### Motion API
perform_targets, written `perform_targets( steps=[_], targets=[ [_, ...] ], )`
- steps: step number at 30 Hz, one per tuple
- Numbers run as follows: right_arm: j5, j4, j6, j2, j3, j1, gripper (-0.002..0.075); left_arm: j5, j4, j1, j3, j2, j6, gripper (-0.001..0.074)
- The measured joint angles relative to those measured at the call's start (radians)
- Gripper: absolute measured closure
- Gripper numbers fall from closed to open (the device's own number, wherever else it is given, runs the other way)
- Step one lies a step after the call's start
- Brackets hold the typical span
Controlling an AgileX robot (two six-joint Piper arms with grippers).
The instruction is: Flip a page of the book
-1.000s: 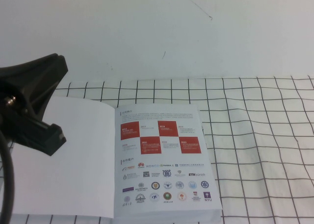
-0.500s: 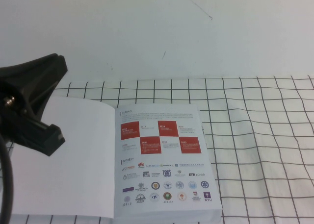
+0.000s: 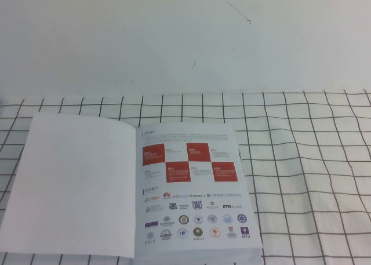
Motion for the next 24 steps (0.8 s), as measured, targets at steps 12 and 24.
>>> perform_targets(
  steps=[12, 24],
  targets=[
    [0.000, 0.000, 0.000, 0.000, 0.000, 0.000, 0.0726, 0.000, 0.000, 0.079, 0.174, -0.203, -0.001, 0.0738],
    [0.000, 0.000, 0.000, 0.000, 0.000, 0.000, 0.0726, 0.172, 1.273, 0.079, 0.181, -0.228, -1.365, 0.0738]
  ],
)
